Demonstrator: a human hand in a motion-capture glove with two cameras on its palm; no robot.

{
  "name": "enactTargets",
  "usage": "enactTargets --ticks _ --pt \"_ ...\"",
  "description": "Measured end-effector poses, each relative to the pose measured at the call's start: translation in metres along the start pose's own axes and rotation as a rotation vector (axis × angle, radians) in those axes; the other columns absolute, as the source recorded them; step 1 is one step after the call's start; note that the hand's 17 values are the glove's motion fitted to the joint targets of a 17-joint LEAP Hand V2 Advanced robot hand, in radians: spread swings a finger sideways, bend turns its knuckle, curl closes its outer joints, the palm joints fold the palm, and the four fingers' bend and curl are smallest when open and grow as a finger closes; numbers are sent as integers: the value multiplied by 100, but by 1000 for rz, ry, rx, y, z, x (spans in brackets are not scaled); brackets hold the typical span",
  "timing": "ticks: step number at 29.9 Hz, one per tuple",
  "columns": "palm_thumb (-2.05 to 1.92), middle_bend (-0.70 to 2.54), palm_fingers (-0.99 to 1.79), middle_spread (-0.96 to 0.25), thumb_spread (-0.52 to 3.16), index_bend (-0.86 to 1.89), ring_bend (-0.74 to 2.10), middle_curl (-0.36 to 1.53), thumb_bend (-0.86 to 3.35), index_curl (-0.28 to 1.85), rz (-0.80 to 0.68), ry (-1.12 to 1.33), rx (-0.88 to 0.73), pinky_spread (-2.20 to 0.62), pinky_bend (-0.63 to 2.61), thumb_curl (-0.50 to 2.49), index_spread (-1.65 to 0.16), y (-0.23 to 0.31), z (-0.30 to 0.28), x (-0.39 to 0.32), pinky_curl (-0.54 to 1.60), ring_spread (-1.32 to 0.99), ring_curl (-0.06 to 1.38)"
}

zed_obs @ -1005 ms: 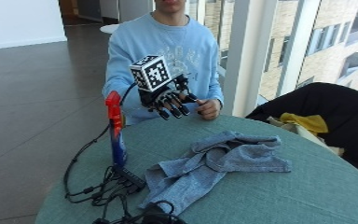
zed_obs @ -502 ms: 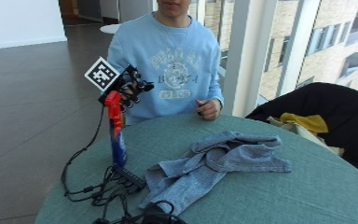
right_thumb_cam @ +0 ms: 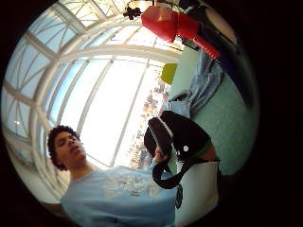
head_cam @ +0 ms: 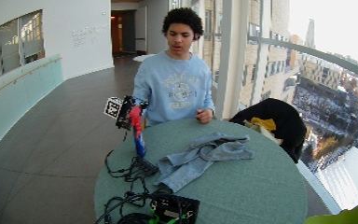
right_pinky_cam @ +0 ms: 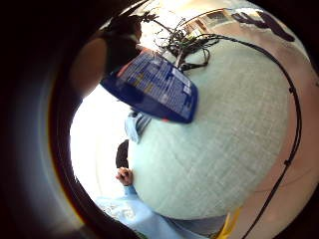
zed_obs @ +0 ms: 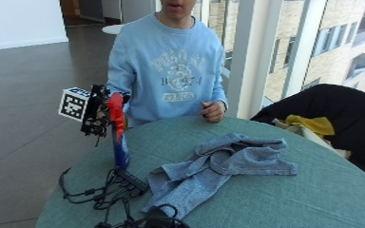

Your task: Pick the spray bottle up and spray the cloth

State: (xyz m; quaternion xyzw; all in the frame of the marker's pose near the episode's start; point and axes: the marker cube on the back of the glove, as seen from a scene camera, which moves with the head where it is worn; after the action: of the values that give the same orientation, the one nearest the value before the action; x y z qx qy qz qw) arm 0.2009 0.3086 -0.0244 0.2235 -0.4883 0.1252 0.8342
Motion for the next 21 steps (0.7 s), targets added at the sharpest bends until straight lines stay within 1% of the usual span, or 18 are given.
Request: enactTargets --ticks 5,13,18,21 --pt "61 27 51 -6 111 14 29 36 -2 25 24 -83 -28 23 27 27 -42 -25 8 18 34 3 29" --pt "63 28 54 -7 107 12 30 37 -2 25 54 -149 -85 23 25 28 -41 -66 30 30 34 2 29" --pt "70 33 59 -8 107 11 31 39 1 24 30 -175 -87 24 24 30 -41 -72 37 29 34 1 30" --pt "79 37 69 -9 108 9 38 40 5 22 16 -177 -57 24 19 34 -40 -73 38 28 32 -1 31"
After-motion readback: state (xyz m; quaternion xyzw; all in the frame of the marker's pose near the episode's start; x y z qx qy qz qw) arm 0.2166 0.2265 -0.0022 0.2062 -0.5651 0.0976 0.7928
